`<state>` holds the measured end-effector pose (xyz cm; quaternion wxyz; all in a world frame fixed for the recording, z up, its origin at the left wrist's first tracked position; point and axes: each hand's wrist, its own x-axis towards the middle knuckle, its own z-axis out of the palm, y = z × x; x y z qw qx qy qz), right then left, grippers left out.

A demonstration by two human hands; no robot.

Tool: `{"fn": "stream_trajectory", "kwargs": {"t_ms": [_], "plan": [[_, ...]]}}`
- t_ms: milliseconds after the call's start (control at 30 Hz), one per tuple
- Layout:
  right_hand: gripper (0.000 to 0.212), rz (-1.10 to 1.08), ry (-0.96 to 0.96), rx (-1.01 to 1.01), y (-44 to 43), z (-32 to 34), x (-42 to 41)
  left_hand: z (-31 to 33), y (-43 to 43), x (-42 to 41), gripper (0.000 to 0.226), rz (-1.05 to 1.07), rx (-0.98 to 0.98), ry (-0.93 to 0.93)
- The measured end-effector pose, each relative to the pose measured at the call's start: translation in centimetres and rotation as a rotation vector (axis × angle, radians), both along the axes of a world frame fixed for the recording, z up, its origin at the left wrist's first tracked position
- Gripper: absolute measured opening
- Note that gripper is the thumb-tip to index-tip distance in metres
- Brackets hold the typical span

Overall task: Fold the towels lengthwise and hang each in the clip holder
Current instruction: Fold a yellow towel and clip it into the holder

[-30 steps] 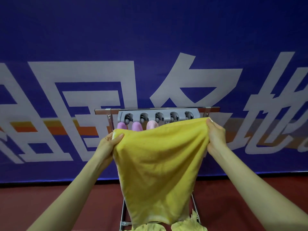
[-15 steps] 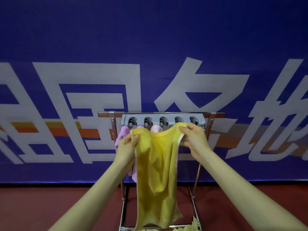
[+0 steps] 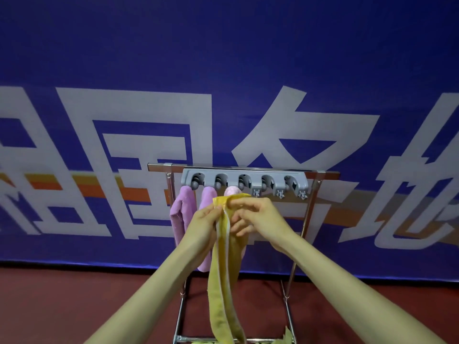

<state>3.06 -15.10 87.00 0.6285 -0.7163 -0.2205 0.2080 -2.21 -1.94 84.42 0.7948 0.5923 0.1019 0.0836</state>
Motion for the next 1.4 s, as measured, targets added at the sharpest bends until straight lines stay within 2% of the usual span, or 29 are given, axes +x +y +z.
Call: {"fn": "stream_trajectory", "kwargs": {"t_ms": [133,200,333,433,633,700,900,1100,1200,1400], "plan": [[0.018,-0.141,-0.413,-0.123,0.0,-0.9,0.7,0.6,-0.5,-0.7,0.030,-0.073,0.056,-0.014],[0.013,-0.189,-0.489,-0.138,0.1,-1.0,0.9,0.6,-0.6,-0.9,0.031,-0.109,0.080,-0.017],[0.029,-0.182,-0.441,-0.200,-0.2,-0.9,1.4,0.8,-0.5,-1.0,0.028,-0.118,0.052,-0.018],[0.035,-0.223,-0.496,-0.249,-0.5,-1.1,1.6,1.1,-0.4,-0.9,0.026,-0.088,0.036,-0.021],[0.047,-0.225,-0.484,-0.138,-0.6,-1.3,1.1,0.8,-0.4,-0.9,0.023,-0.053,0.067,-0.032],[0.045,-0.191,-0.484,-0.125,-0.6,-1.1,1.3,0.8,-0.1,-1.0,0.018,-0.052,0.066,-0.031],[0.037,-0.060,-0.524,-0.187,-0.8,-0.9,1.6,0.8,0.7,-1.1,0.011,0.006,0.261,-0.076],[0.018,0.073,-0.553,-0.324,-2.7,-1.1,3.1,1.0,2.0,-0.5,0.011,0.076,0.363,-0.094],[0.023,0.115,-0.515,-0.378,-4.0,-1.1,3.6,1.2,2.7,-0.2,0.009,0.102,0.457,-0.113],[0.014,0.169,-0.380,-0.244,-5.3,-0.3,3.3,1.6,3.6,0.3,0.010,0.116,0.698,-0.118]]}}
